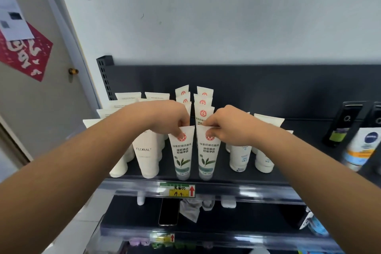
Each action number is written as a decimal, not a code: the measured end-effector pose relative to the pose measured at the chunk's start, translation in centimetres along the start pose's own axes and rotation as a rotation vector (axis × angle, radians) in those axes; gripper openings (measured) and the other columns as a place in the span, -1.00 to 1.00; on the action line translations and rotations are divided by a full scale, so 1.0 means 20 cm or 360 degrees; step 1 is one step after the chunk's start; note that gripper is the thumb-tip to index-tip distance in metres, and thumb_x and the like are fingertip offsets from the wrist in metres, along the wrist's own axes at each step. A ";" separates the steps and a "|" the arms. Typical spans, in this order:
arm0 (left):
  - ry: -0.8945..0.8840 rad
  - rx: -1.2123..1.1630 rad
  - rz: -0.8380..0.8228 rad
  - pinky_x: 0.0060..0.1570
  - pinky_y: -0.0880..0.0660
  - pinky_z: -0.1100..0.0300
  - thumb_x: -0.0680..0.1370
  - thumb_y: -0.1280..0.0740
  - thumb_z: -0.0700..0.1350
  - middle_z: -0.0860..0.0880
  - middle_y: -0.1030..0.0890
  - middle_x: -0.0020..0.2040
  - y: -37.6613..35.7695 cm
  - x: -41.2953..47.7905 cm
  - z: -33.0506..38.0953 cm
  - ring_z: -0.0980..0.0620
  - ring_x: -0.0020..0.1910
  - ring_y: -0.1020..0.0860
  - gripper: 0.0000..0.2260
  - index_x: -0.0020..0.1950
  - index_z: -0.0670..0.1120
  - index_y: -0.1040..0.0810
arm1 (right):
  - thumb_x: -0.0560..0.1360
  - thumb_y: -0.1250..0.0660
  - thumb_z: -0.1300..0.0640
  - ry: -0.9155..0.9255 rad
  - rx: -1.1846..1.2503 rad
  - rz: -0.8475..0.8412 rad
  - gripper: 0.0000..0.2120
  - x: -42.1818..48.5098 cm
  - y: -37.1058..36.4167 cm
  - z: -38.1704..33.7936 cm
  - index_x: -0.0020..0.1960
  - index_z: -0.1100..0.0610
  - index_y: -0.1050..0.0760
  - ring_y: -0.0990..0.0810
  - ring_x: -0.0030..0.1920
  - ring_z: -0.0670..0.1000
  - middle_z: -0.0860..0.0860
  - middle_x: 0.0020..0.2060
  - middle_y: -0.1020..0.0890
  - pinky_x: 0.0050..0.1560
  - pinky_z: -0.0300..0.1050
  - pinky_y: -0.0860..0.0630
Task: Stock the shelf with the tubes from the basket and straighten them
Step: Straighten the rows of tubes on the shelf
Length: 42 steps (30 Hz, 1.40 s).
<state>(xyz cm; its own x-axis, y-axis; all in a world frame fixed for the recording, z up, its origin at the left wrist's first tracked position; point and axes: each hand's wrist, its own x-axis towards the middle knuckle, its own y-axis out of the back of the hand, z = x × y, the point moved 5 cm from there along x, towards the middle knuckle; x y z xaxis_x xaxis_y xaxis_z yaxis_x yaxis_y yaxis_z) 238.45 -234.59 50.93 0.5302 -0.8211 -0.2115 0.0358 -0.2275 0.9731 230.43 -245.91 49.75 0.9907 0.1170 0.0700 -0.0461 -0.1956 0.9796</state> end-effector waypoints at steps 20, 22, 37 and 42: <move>-0.0063 -0.0038 -0.0485 0.10 -0.45 0.16 0.52 -0.35 0.12 0.20 -0.60 0.06 0.08 -0.02 0.03 0.14 0.09 -0.54 -0.73 0.19 0.10 -0.56 | 0.50 -0.34 -0.17 -0.0131 -0.0221 -0.0300 -0.53 0.05 0.18 -0.02 0.37 -0.08 -0.45 -0.55 0.09 -0.09 -0.14 0.13 -0.61 0.08 -0.19 -0.45; -0.0033 -0.0122 -0.0423 0.28 -0.38 0.14 0.52 -0.36 0.09 0.19 -0.54 0.26 0.15 -0.03 -0.02 0.14 0.25 -0.48 -0.57 0.39 0.11 -0.46 | 0.51 -0.32 -0.18 -0.0172 -0.0152 -0.0198 -0.58 0.08 0.25 0.01 0.33 -0.11 -0.49 -0.55 0.10 -0.11 -0.16 0.12 -0.62 0.13 -0.17 -0.45; 0.0223 0.0071 0.0006 -0.08 -0.47 0.16 0.56 -0.35 -0.07 -0.06 -0.62 0.07 0.09 0.41 -0.19 -0.03 -0.02 -0.57 -0.73 0.23 -0.14 -0.57 | 0.58 -0.26 0.15 -0.0343 -0.0242 -0.0049 -0.73 0.43 0.07 0.18 0.23 0.15 -0.58 -0.61 0.06 0.07 0.08 0.11 -0.65 0.08 -0.06 -0.55; 0.0083 0.0107 0.0018 -0.17 -0.41 0.17 0.55 -0.37 -0.09 -0.04 -0.60 -0.07 0.09 0.40 -0.14 -0.01 -0.11 -0.54 -0.86 0.01 -0.16 -0.57 | 0.56 -0.27 0.17 -0.0265 -0.0281 -0.0078 -0.82 0.35 0.08 0.19 0.06 0.16 -0.63 -0.57 -0.11 0.04 0.02 -0.07 -0.65 -0.14 -0.10 -0.46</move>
<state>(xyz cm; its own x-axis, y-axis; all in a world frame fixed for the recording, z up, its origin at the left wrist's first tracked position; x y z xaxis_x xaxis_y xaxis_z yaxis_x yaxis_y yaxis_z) 245.06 -240.17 51.22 0.5736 -0.7958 -0.1940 -0.0263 -0.2546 0.9667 237.79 -249.13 51.14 0.9991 -0.0430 0.0038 -0.0046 -0.0188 0.9998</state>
